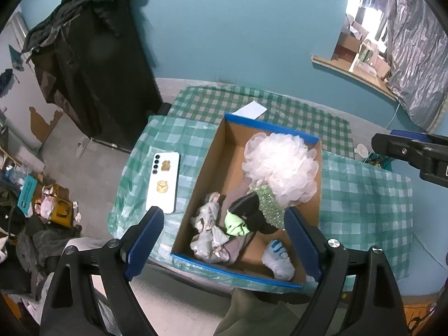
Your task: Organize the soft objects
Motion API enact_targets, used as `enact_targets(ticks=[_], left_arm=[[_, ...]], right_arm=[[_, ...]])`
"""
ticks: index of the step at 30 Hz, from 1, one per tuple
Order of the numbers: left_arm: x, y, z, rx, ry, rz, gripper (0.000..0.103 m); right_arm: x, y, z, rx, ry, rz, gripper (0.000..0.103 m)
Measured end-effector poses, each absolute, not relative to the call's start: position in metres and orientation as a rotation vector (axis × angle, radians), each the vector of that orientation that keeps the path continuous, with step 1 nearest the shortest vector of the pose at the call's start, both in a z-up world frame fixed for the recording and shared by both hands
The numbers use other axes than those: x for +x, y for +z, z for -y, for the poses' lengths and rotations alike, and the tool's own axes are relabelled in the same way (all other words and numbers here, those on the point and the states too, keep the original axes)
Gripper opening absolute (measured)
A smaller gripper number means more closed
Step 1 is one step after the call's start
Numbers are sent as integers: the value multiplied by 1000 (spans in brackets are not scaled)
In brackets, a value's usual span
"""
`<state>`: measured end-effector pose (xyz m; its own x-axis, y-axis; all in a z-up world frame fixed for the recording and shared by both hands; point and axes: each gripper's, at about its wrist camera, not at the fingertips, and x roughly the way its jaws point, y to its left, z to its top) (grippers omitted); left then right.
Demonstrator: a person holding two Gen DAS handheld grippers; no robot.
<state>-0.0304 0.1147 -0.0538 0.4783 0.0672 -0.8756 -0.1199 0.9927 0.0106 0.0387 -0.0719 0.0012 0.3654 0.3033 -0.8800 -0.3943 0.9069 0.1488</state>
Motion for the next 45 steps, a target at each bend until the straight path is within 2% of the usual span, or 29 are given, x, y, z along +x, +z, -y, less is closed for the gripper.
enact_targets(ticks=[18,45], left_arm=[[-37,-26,-86,-47,133,-1011,89],[-38,-22,-59,-43,167,-1009,89]], right_arm=[[26,20,98,-72,439,-1068,55],[31,27,110,-97,499,-1061,55]])
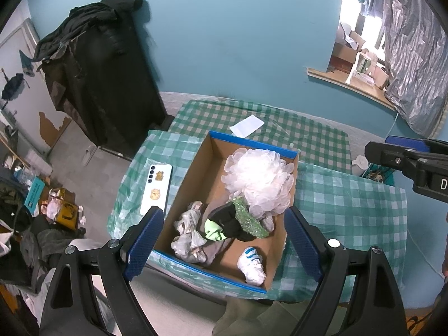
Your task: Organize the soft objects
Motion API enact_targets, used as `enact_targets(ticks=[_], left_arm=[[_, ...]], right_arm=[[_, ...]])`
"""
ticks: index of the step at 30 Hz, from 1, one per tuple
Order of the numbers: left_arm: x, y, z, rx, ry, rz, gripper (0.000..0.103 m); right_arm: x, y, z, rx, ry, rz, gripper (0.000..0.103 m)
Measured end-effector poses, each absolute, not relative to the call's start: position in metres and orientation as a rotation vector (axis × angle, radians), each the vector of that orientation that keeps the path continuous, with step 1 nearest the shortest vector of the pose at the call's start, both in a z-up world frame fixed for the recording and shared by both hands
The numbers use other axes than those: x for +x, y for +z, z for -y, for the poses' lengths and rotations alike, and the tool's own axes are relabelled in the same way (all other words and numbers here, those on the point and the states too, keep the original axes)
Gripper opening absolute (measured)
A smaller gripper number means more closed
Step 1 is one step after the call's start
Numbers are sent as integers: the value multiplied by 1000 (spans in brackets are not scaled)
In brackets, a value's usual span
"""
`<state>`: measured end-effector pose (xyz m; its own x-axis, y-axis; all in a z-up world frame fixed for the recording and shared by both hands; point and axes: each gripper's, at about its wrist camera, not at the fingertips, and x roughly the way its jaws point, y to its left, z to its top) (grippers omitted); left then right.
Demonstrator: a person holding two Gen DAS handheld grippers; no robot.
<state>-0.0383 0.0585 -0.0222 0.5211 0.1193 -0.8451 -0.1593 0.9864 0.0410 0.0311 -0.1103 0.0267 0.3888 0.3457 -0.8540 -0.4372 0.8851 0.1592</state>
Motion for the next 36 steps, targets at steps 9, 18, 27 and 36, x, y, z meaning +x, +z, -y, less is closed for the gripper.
enact_targets(ticks=[9,18,27,36], left_arm=[[-39,-21,-58,-41,177,-1011,89],[-38,-20,-58,-44,184,-1014,89],[-42,-22,-58,-47,198,-1017,89],[-47,-24,-59,-60,209,-1026,89]], right_arm=[[31,27,111,-97,505,-1056,55],[31,27,109,-98,509,-1056,55],[31,27,109,-97,510,-1057,55],[28,27,106,-101,514,-1057,55]])
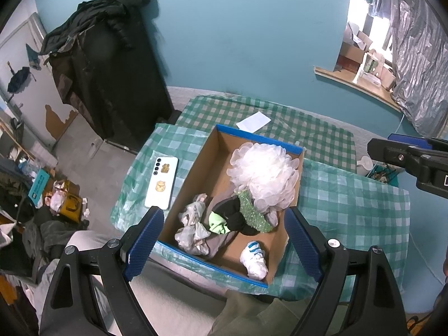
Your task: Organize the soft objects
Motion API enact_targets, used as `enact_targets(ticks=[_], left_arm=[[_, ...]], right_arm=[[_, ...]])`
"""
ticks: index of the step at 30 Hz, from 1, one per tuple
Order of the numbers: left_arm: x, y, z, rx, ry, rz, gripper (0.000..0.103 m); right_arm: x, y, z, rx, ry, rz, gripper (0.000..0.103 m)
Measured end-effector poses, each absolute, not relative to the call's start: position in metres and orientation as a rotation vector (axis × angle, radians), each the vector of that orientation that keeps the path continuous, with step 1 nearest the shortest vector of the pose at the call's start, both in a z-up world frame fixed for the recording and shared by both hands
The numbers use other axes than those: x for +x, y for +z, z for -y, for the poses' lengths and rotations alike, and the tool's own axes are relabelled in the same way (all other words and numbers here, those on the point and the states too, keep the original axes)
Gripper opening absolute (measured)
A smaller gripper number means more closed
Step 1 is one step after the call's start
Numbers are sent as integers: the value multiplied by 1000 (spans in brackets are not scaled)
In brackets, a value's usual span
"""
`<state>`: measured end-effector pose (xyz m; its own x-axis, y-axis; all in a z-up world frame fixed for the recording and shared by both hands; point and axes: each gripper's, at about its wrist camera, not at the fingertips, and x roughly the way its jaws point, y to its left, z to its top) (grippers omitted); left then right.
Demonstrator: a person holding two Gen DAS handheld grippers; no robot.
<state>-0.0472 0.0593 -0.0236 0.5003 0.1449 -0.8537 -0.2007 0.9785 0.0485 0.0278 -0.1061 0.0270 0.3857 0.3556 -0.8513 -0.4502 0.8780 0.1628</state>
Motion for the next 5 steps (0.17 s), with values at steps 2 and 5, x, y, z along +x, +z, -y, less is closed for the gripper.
enact_targets(ticks=[2,5], left_arm=[[-47,-24,-59,-58,208,-1026,89],[-47,-24,-60,-55,207,-1027,89]], right_arm=[[28,27,106,-100,513,-1057,55],[26,27,103,-101,509,-1060,55]])
